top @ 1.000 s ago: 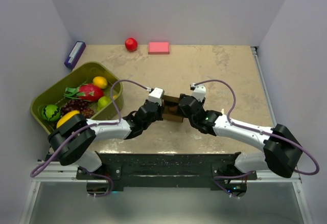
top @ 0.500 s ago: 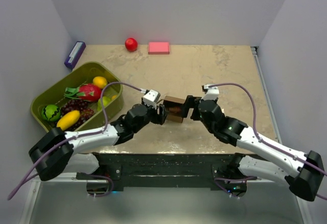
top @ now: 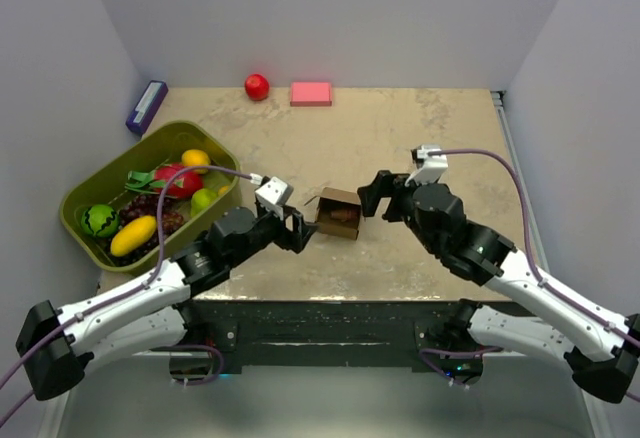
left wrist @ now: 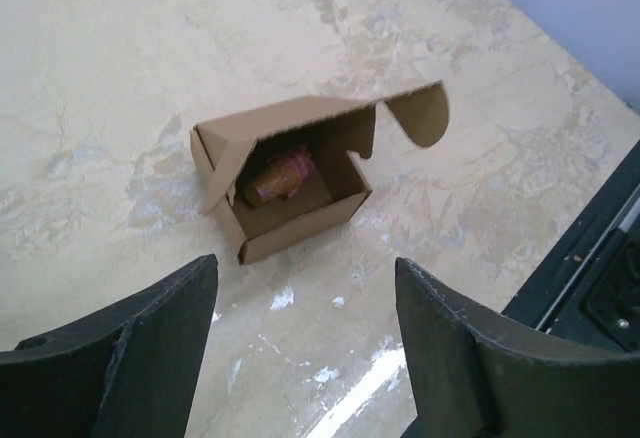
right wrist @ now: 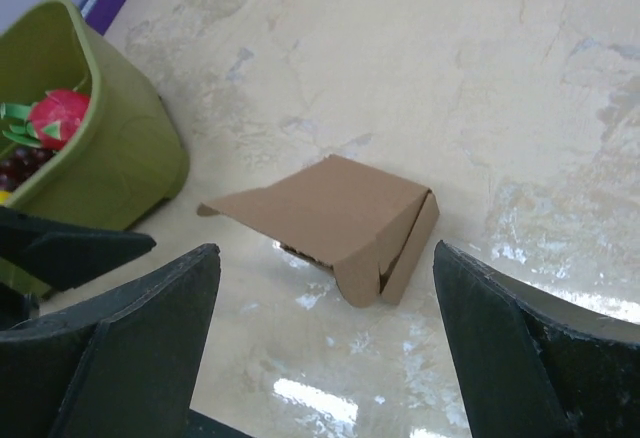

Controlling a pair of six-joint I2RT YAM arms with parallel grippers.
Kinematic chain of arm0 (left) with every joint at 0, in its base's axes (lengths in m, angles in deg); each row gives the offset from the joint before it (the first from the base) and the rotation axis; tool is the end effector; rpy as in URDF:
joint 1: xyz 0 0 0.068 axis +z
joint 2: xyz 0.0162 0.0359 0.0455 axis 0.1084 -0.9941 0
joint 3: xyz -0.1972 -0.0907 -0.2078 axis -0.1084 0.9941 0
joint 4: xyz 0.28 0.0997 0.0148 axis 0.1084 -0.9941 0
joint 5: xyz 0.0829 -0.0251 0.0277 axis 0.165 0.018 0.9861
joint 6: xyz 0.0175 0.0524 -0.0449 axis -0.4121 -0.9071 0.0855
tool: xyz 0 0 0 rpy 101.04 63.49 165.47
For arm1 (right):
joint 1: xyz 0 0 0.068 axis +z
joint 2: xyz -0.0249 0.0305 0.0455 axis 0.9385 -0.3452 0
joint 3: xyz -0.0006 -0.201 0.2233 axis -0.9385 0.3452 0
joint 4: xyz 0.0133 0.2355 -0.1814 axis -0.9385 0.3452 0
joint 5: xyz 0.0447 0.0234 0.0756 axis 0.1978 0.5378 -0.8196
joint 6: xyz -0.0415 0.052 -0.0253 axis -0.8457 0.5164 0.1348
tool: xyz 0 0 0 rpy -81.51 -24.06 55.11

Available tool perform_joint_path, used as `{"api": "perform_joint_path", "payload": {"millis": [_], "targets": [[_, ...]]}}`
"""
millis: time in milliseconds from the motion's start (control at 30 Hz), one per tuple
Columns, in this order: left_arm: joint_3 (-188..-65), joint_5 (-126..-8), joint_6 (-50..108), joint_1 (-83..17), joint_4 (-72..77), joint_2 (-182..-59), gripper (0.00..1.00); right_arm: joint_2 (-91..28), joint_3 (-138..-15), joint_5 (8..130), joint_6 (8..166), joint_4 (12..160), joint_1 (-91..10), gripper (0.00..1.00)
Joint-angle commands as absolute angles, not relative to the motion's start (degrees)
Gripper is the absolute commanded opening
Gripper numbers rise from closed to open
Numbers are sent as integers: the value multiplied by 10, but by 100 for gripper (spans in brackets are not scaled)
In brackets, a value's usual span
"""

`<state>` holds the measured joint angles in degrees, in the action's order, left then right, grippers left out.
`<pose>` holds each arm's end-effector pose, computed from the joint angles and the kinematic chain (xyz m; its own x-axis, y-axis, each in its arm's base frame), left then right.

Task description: Fold the paper box

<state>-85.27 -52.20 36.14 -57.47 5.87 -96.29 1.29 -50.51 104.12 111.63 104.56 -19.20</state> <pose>0.1622 -0.1911 0.2667 -0.3711 -0.0348 -0.9279 0.6176 0.7370 -0.2746 0.1658 0.1590 0.3592 -0.3761 0.2715 -0.8859 -0.2420 0.8941 0.3767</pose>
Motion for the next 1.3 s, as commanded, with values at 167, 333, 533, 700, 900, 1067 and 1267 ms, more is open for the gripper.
{"api": "perform_joint_path", "payload": {"millis": [167, 333, 533, 700, 900, 1067, 1267], "targets": [[-1035, -662, 358, -463, 57, -1040, 73, -148, -656, 1066, 1091, 1060, -191, 83], [-1077, -708, 371, -450, 112, -1143, 60, -236, -687, 974, 1120, 1051, -230, 64], [-1031, -744, 402, -450, 171, -1215, 48, -263, -624, 879, 1160, 990, -257, 49], [-985, -750, 410, -450, 187, -1233, 42, -270, -572, 863, 1178, 980, -257, 47], [-925, -759, 424, -450, 211, -1240, 40, -285, -521, 847, 1203, 963, -257, 46], [-916, -762, 428, -450, 214, -1245, 39, -287, -531, 855, 1198, 972, -257, 47], [-960, -730, 393, -449, 176, -1222, 44, -263, -555, 889, 1182, 1021, -259, 60]]}}
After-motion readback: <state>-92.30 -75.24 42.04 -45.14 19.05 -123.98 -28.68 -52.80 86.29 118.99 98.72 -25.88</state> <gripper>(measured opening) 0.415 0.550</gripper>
